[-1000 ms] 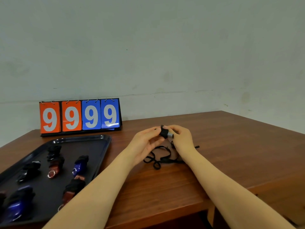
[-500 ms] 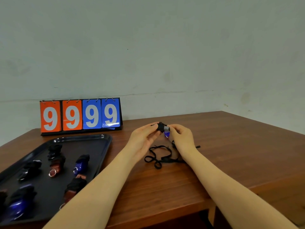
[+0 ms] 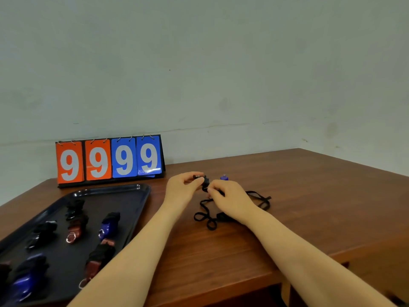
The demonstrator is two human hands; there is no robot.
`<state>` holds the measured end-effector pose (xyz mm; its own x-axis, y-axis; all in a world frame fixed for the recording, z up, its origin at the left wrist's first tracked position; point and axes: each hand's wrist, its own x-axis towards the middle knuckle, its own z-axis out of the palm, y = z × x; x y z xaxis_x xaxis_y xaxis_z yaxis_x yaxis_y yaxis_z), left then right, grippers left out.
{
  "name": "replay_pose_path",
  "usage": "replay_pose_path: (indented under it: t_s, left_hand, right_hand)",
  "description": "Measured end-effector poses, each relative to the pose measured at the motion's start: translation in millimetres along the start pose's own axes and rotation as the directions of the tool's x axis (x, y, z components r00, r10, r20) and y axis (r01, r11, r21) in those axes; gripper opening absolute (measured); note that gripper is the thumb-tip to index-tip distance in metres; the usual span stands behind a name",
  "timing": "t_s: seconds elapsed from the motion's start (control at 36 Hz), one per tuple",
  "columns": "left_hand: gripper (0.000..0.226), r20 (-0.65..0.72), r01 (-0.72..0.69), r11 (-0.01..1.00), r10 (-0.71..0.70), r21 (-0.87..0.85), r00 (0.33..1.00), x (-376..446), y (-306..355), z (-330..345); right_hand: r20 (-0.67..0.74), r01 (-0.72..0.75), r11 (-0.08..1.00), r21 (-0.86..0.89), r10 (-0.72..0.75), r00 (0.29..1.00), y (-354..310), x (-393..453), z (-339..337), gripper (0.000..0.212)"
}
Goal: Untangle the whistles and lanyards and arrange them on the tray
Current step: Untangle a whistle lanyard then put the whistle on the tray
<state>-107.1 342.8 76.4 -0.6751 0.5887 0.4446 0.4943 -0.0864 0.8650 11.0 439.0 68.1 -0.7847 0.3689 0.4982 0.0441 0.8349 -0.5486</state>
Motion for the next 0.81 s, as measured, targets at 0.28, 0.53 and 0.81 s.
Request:
replay_pose_path:
  t_s: [0.28, 0.53, 0.81]
  left_hand:
    - [0.022, 0.210, -0.094, 0.968, 0.045, 0.231, 0.977, 0.1, 2.8, 0.4]
    - [0.024, 0.376, 0.171, 0.929, -0.037, -0.329, 0.926, -15.4, 23.8, 3.5]
    - [0.017, 0.193, 0.267, 0.662, -0.185, -0.700, 0.964, -13.1, 21.7, 4.3]
  right_hand:
    - [-0.208, -0.115, 0.903, 0.414, 0.216, 0.954, 2.1, 5.3, -8.4, 0.030]
    - [-0.143, -0.204, 0.695, 0.689, 0.407, 0.902, 8.7, 8.8, -18.3, 0.033]
    - [0.011, -0.236, 0.841, 0.487, 0.264, 0.964, 2.8, 2.5, -6.6, 0.029]
